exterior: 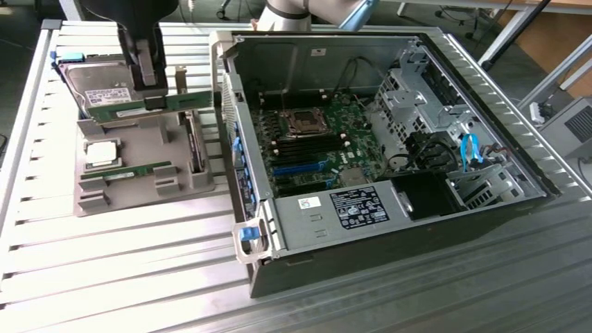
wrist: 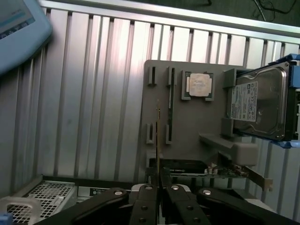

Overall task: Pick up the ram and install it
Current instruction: 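Pick up the ram and move it above insertion slot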

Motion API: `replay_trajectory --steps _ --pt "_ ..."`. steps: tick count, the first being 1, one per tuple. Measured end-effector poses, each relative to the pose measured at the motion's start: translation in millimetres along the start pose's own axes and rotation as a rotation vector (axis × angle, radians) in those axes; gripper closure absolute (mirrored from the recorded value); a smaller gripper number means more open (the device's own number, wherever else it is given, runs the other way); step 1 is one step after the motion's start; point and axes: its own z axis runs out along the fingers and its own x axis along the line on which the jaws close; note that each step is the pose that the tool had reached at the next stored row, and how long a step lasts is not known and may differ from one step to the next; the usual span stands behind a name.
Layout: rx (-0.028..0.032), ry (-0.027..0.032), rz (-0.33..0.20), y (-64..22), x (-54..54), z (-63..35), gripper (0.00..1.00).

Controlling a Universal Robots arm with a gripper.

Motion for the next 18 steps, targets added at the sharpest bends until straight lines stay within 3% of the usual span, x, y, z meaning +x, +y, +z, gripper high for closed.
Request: replay_trajectory --steps 18 --pt "-0.0001 0.0018 0.000 -28.1 3.1 -0.9 0.88"
